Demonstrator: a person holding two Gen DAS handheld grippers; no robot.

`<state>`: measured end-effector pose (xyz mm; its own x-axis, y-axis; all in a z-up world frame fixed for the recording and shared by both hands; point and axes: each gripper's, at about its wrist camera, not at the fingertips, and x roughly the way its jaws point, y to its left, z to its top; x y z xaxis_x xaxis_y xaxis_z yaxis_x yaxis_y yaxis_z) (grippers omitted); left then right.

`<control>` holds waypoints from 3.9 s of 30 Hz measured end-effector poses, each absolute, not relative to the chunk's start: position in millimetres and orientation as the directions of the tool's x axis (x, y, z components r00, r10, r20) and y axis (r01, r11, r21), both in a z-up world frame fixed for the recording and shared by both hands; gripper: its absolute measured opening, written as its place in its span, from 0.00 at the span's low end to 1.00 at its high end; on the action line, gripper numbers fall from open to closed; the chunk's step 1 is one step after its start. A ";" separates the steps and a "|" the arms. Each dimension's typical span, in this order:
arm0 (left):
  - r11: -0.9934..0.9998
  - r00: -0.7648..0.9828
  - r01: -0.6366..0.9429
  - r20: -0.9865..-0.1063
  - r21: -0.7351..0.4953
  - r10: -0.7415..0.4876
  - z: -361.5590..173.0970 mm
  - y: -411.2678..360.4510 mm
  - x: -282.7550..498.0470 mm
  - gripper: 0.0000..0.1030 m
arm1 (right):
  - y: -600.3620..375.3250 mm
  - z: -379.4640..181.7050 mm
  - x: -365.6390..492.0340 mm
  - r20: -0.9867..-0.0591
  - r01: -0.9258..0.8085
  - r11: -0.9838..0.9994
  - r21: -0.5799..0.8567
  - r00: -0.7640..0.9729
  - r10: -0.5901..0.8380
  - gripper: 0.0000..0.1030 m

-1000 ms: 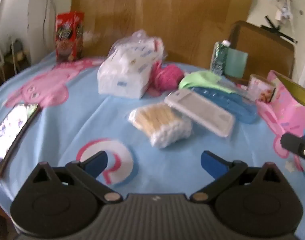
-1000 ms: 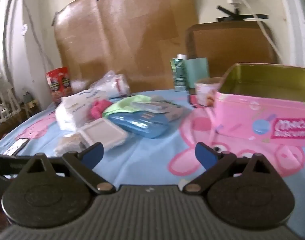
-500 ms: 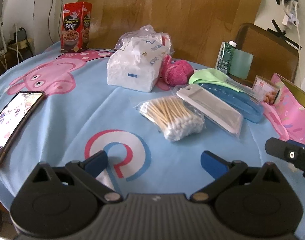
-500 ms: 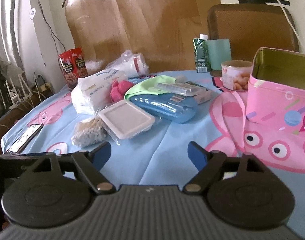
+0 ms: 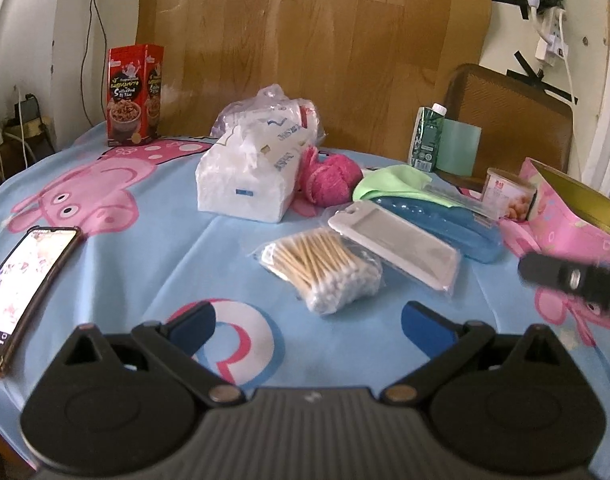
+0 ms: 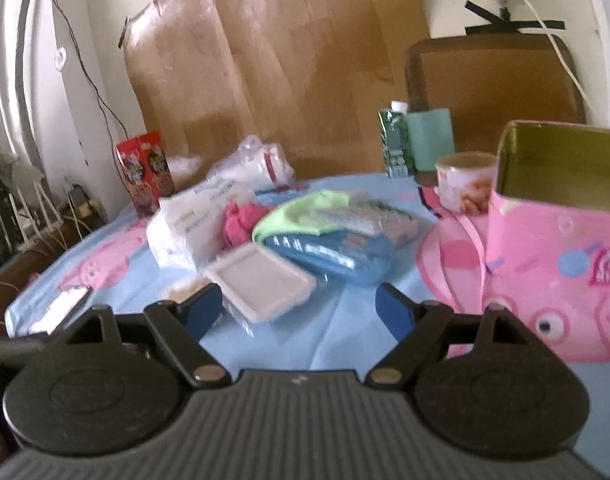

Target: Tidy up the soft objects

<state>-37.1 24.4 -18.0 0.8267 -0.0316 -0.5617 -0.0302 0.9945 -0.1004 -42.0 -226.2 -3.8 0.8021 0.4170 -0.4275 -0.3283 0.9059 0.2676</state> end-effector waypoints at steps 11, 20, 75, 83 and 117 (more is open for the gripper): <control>0.995 0.824 -0.007 -0.564 -0.095 -0.048 -16.7 19.2 -39.9 1.00 | -233.8 -7.0 -43.6 -0.430 -0.306 0.907 0.291 0.804 0.410 0.83; 0.995 0.819 0.003 -0.571 -0.097 -0.058 -17.6 18.2 -39.1 1.00 | -238.1 -7.4 -44.4 -0.426 -0.294 0.906 0.304 0.809 0.406 0.83; 0.986 0.857 0.019 -0.505 -0.164 -0.100 -8.6 70.2 -33.6 1.00 | -200.4 -4.9 -35.3 -0.429 -0.477 0.859 0.186 0.747 0.507 0.80; 0.965 0.843 0.008 -0.518 -0.261 -0.147 -10.8 96.6 -28.4 1.00 | -159.7 -4.3 -23.7 -0.448 -0.613 0.782 0.118 0.670 0.592 0.77; 0.942 0.839 0.056 -0.496 -0.331 -0.224 -16.6 112.0 -32.2 0.97 | -113.7 -25.8 6.5 -0.556 -0.709 0.696 0.117 0.534 0.637 0.52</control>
<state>-32.2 112.0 -16.6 0.8391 -0.2244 -0.4956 0.0564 0.9420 -0.3309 6.5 -113.7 -25.8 0.5341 0.6373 -0.5556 -0.7089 0.6957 0.1165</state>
